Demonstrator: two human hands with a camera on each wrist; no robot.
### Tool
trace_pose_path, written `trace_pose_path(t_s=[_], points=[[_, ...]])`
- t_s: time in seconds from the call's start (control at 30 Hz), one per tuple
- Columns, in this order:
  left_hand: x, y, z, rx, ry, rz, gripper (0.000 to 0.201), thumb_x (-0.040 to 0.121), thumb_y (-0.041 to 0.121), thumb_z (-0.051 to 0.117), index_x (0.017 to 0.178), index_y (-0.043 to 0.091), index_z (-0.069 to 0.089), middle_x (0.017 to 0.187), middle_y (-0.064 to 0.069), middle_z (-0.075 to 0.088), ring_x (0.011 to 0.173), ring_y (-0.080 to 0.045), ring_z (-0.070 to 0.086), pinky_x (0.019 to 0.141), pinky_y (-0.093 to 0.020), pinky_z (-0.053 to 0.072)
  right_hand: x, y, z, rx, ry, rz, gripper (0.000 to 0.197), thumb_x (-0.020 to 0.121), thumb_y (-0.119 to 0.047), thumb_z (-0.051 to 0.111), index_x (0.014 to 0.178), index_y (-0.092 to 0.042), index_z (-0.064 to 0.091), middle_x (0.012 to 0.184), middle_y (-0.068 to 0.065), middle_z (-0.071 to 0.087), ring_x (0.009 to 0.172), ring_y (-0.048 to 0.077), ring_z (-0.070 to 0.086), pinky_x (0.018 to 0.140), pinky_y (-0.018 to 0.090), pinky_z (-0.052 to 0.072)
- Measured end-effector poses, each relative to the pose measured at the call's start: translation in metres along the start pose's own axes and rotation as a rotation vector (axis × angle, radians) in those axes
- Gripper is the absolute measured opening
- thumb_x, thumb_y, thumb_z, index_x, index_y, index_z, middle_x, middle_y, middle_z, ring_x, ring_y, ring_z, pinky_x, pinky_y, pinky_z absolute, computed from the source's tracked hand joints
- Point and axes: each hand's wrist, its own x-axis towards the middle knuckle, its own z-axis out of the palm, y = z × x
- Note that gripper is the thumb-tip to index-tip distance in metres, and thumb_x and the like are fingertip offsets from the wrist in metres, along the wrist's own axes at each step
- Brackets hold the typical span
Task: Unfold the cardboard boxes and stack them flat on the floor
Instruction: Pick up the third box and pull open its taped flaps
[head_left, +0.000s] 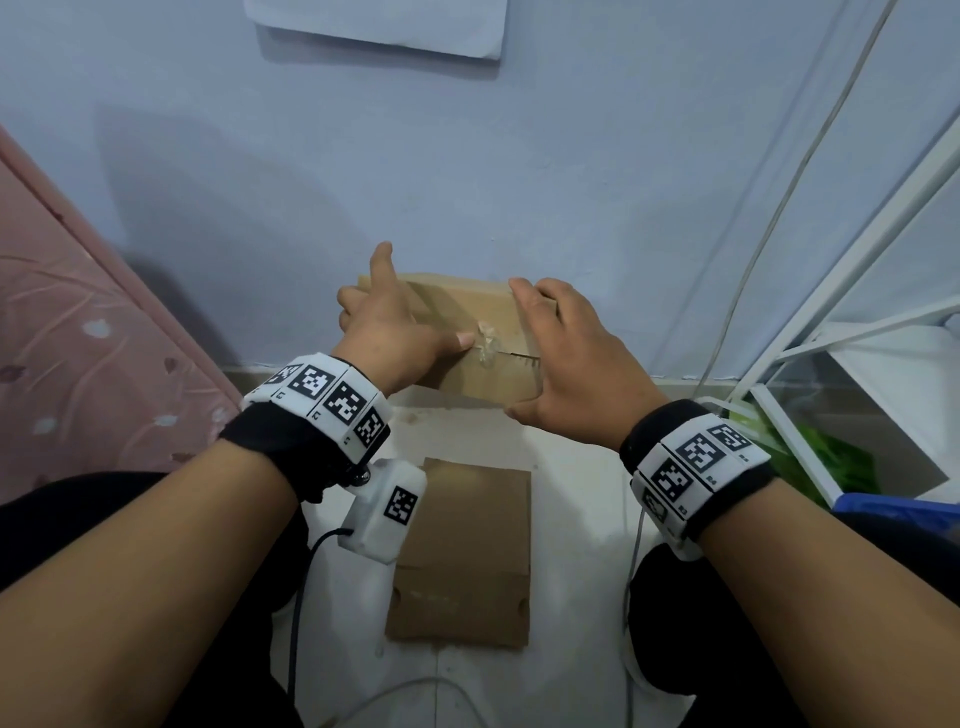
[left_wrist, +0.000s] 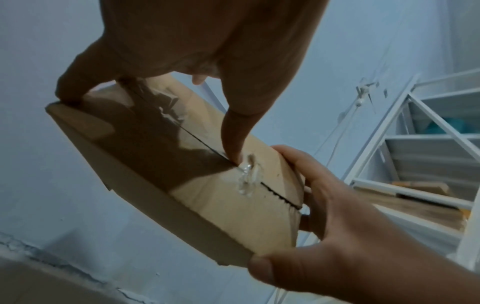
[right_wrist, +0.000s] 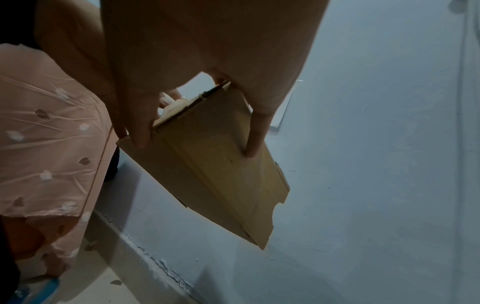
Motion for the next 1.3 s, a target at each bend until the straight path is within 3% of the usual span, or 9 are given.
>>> trace_pose_path(t_s=[0.1, 0.2, 0.3, 0.7, 0.9, 1.3], points=[[0.0, -0.001, 0.001, -0.044, -0.013, -0.016, 0.124, 0.066, 0.045, 0.088, 0.157, 0.039, 0.005, 0.151, -0.01, 0.019, 0.142, -0.033, 0.031, 0.116, -0.05, 0.034, 0.0, 0.001, -0.003, -0.029, 0.013, -0.01, 0.121, 0.065, -0.038, 0.088, 0.158, -0.019, 0.015, 0.153, 0.008, 0.023, 0.14, 0.025, 0.028, 0.086, 0.039, 0.053], [0.0, 0.001, 0.0, -0.12, -0.01, -0.048, 0.112, 0.064, 0.053, 0.072, 0.156, 0.04, 0.008, 0.152, -0.007, 0.018, 0.142, -0.033, 0.032, 0.116, -0.05, 0.035, -0.001, -0.001, -0.005, -0.051, 0.023, -0.021, 0.119, 0.064, -0.038, 0.088, 0.158, -0.018, 0.017, 0.152, 0.009, 0.024, 0.141, 0.026, 0.027, 0.082, 0.04, 0.053], [0.0, -0.002, 0.001, -0.101, 0.006, -0.016, 0.123, 0.066, 0.063, 0.084, 0.157, 0.037, 0.007, 0.155, -0.007, 0.016, 0.147, -0.029, 0.025, 0.119, -0.05, 0.031, -0.001, -0.003, -0.004, -0.055, 0.035, -0.026, 0.119, 0.064, -0.038, 0.088, 0.158, -0.018, 0.017, 0.152, 0.009, 0.025, 0.141, 0.027, 0.027, 0.081, 0.041, 0.053], [0.003, -0.005, 0.001, -0.045, 0.009, 0.043, 0.125, 0.068, 0.042, 0.092, 0.157, 0.04, 0.006, 0.152, -0.01, 0.019, 0.143, -0.032, 0.032, 0.117, -0.049, 0.034, 0.0, -0.001, -0.004, -0.073, 0.026, -0.021, 0.119, 0.064, -0.044, 0.087, 0.157, -0.018, 0.017, 0.152, 0.008, 0.027, 0.14, 0.026, 0.028, 0.087, 0.04, 0.052], [-0.004, -0.007, 0.007, -0.054, 0.031, 0.105, 0.13, 0.064, 0.05, 0.091, 0.159, 0.033, 0.004, 0.153, -0.009, 0.017, 0.148, -0.027, 0.022, 0.12, -0.044, 0.03, -0.002, 0.001, -0.009, -0.072, 0.055, -0.032, 0.116, 0.064, -0.037, 0.085, 0.157, -0.017, 0.019, 0.149, 0.009, 0.029, 0.137, 0.029, 0.032, 0.08, 0.041, 0.055], [-0.009, -0.007, 0.011, 0.003, 0.044, 0.075, 0.132, 0.063, 0.059, 0.088, 0.16, 0.033, 0.001, 0.159, -0.006, 0.011, 0.15, -0.026, 0.014, 0.12, -0.05, 0.028, -0.003, 0.001, -0.009, -0.103, 0.064, -0.055, 0.114, 0.062, -0.036, 0.086, 0.155, -0.013, 0.024, 0.148, 0.013, 0.032, 0.137, 0.031, 0.034, 0.074, 0.044, 0.057]])
